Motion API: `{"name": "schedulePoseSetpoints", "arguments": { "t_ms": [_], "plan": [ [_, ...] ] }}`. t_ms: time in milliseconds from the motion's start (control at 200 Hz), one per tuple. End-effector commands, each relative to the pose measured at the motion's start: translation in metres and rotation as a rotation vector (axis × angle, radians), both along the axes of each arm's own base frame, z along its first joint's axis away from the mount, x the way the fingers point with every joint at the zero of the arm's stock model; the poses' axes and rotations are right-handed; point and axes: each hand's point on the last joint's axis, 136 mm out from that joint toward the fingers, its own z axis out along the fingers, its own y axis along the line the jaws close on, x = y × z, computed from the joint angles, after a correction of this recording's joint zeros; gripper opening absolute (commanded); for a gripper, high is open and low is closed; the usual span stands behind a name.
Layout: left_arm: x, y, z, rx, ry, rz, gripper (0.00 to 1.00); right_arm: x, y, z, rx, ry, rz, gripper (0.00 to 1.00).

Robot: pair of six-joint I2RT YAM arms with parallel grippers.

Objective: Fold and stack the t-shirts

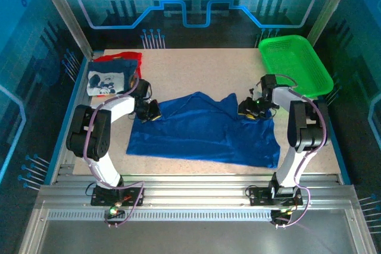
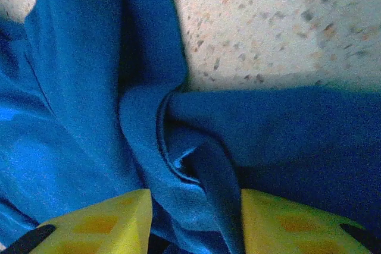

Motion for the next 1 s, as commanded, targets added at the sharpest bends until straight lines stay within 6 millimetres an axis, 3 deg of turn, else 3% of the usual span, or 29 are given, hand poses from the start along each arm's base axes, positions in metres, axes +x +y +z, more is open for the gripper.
{"name": "schedulePoseSetpoints", "arguments": {
  "t_ms": [0, 290, 455, 575, 765, 995],
  "plan": [
    [-0.005, -0.002, -0.006, 0.003, 0.016, 0.004, 0.00, -0.004, 0.012, 0.007, 0.023, -0.010, 0.019, 0.43],
    [-0.006, -0.002, -0.007, 0.002, 0.018, -0.003, 0.00, -0.007, 0.009, 0.014, -0.016, -0.016, 0.020, 0.43],
    [-0.007, -0.003, -0.006, 0.003, 0.017, -0.011, 0.00, -0.006, 0.007, 0.041, -0.033, -0.077, 0.006, 0.43],
    [-0.007, -0.003, -0.007, 0.002, 0.016, -0.012, 0.00, -0.013, 0.012, 0.050, -0.025, -0.081, 0.014, 0.44],
    [-0.007, -0.003, -0.008, -0.002, 0.017, -0.009, 0.00, -0.024, 0.021, 0.033, 0.006, -0.034, 0.013, 0.43],
    [-0.008, -0.003, -0.008, -0.001, 0.020, -0.011, 0.00, -0.022, 0.018, 0.010, -0.018, -0.008, 0.003, 0.43]
  ]
}}
